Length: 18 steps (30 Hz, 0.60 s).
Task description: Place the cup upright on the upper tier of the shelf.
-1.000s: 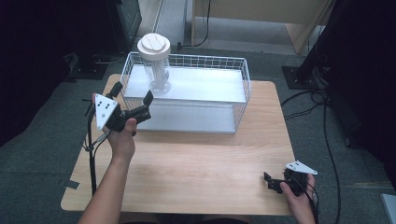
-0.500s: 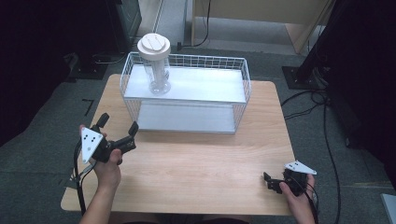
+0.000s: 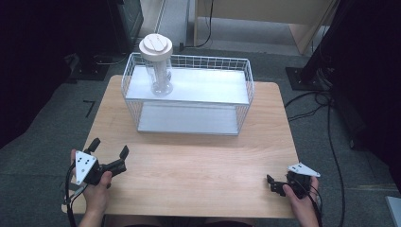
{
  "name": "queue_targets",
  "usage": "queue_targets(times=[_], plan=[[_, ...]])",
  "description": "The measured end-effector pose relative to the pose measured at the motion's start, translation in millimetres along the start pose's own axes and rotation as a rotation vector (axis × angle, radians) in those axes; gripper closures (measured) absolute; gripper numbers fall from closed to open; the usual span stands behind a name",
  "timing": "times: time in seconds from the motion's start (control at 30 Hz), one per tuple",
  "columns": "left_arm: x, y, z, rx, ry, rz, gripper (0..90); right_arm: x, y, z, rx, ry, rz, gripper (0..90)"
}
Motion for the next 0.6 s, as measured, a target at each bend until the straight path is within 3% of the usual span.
queue_targets(times=[0.27, 0.43, 0.53, 0.6], plan=[[13.6, -24.1, -14.8, -0.007, -0.075, 0.065, 0.0, -0.4, -0.8, -0.1, 0.002, -0.003, -0.006, 0.0], [19.7, -37.0, -31.3, -0.027, -0.178, 0.111, 0.0, -0.3, -0.8, -0.1, 0.003, -0.003, -0.007, 0.0], [22.0, -47.4, -43.3, -0.068, -0.266, 0.156, 0.0, -0.3, -0.8, -0.1, 0.003, -0.003, -0.007, 0.0], [24.0, -54.1, -47.2, -0.051, -0.290, 0.148, 0.0, -0.3, -0.8, -0.1, 0.003, -0.003, -0.007, 0.0]])
Point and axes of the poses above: each handheld gripper's, and its own axes: x roughly backward along the jaws, z roughly out of its top, y roughly to its right, the point moved 7 cm from there along -x, roughly forward along the jaws, and after that the axes turned 3 degrees about y, right-handed, at the moved point
